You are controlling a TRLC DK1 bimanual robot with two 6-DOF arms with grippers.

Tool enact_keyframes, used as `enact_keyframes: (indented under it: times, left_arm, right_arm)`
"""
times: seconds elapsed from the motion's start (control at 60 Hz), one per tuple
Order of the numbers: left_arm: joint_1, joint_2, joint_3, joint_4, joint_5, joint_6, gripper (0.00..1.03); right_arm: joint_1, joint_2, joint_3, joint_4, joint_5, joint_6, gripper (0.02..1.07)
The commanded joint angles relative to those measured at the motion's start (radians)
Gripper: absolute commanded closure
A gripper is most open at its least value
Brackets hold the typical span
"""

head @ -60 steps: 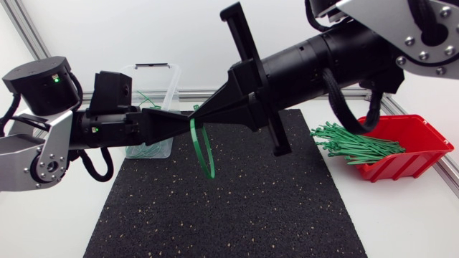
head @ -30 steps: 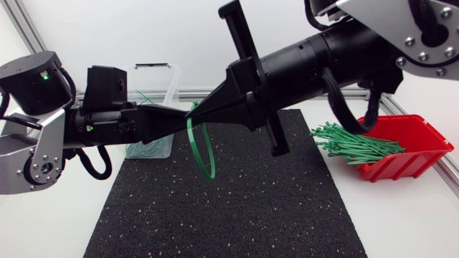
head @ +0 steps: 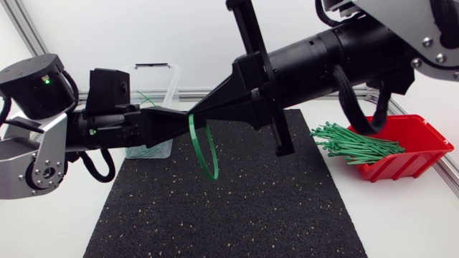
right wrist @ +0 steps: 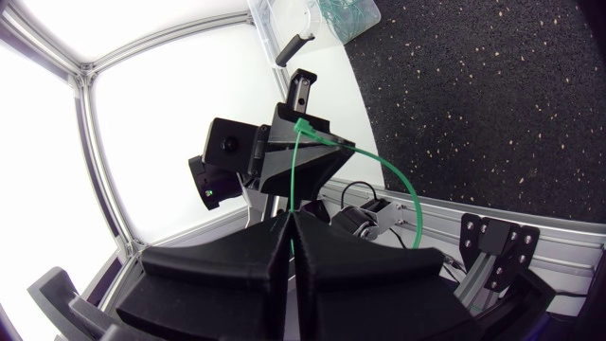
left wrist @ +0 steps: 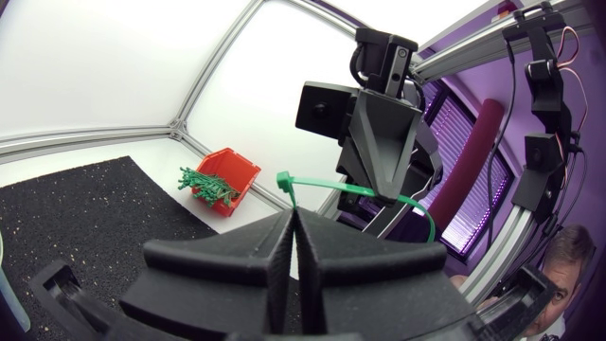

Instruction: Take a green cable tie from the red box, thread the tail through the head to close it, then place it in the transparent bin on the left.

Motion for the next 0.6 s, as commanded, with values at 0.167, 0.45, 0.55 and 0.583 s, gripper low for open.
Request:
enact_keyframes:
  times: [0.167, 0.45, 0.55, 0.583]
  left_arm:
    - [-0.016, -0.042, -0.029, 0.028, -0.018, 0.019, 1.0]
    - [-0.014, -0.048, -0.032, 0.028, -0.031, 0.036, 1.0]
    - [-0.02, -0.05, -0.037, 0.028, -0.039, 0.045, 1.0]
    - [-0.022, -0.05, -0.038, 0.028, -0.044, 0.049, 1.0]
  right_arm:
    - [-0.02, -0.008, -0.039, 0.012, 0.003, 0.05, 1.02]
    - [-0.054, -0.019, -0.044, 0.017, 0.009, 0.064, 1.02]
    - [-0.063, -0.023, -0.044, 0.017, 0.009, 0.065, 1.02]
    - [-0.066, -0.023, -0.044, 0.017, 0.009, 0.065, 1.02]
